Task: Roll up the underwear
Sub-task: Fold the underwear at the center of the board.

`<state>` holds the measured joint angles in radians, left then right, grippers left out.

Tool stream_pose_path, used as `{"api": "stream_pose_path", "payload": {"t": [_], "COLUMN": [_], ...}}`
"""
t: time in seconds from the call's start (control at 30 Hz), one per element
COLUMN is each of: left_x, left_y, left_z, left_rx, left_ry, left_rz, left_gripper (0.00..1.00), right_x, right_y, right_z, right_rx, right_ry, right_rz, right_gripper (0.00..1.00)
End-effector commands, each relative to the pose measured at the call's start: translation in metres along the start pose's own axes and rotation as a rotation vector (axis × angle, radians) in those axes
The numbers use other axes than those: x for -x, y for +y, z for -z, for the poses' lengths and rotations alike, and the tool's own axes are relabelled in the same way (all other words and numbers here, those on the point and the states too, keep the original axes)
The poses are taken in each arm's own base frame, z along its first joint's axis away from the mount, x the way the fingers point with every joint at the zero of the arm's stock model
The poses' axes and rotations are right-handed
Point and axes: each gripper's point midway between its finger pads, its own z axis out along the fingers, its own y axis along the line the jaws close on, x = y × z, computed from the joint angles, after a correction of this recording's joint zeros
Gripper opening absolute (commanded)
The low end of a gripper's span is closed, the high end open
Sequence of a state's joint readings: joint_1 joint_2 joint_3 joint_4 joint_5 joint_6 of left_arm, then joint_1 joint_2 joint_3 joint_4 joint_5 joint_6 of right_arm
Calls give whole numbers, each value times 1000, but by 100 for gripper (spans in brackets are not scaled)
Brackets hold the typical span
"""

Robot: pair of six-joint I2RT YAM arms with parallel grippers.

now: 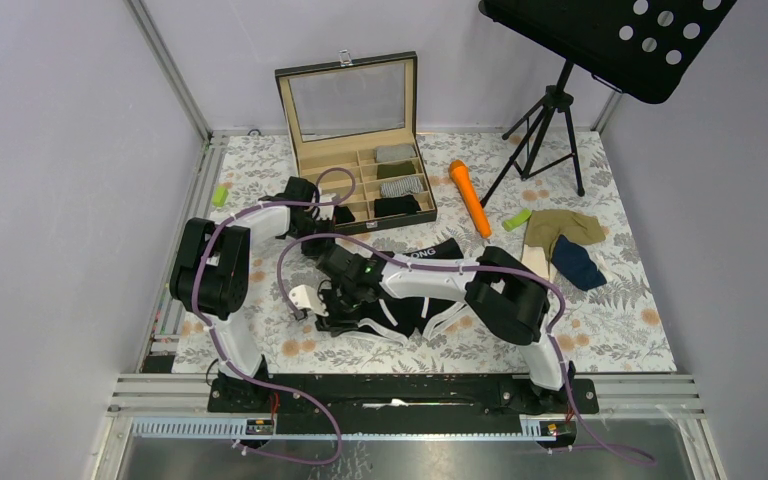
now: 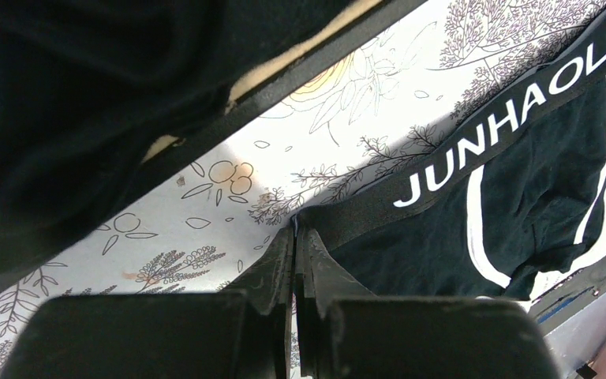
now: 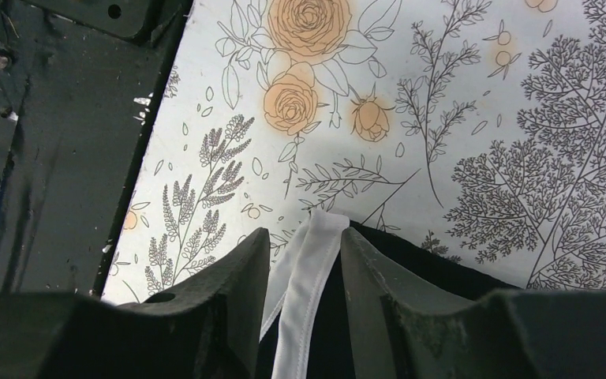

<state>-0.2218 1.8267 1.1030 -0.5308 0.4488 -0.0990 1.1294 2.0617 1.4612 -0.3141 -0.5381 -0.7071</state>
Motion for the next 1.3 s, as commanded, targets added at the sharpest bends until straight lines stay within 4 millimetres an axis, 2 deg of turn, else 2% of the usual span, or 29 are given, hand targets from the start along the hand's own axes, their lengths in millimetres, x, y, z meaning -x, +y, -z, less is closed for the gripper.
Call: {"api": "stream_pose_path", "payload": {"t": [0.0,0.2,0.43,0.5,0.57,0.67,0.73,0.87,1.0,1.1,1.27], "left_x": [16,16,15,15,15,16,19,35,50,56,57], "left_y": [-6,-5,-6,-6,-6,-3,3,14,10,-8,-36], "left_z": [11,11,11,11,12,15,22,52,86,104,109], "left_rx": [-21,-23,-27,-28,-26,-9,13,21,14,-37,-128], "left_ry": [-64,-65,-59,-59,-62,-71,-88,-154,-220,-249,-247], "left_rz": [-29,-23,-18,-18,-19,-22,-11,25,-4,-43,-46], "left_gripper": [0,0,0,0,0,0,0,0,0,0,0], "right_x": [15,8,-10,-15,-13,4,26,85,129,138,110], "right_y": [-4,-7,-12,-10,-10,-17,-21,-26,-30,-28,-18], "right_z": [-2,-9,-24,-26,-26,-23,-19,-4,18,36,64], "right_rx": [-6,-2,3,14,16,-2,3,22,7,-17,-61], "right_ry": [-15,9,63,74,69,30,-16,-154,-261,-278,-243], "right_rz": [64,65,61,57,61,47,10,-57,-66,-52,-77], "right_gripper": [45,44,41,35,24,7,2,0,0,0,0]}}
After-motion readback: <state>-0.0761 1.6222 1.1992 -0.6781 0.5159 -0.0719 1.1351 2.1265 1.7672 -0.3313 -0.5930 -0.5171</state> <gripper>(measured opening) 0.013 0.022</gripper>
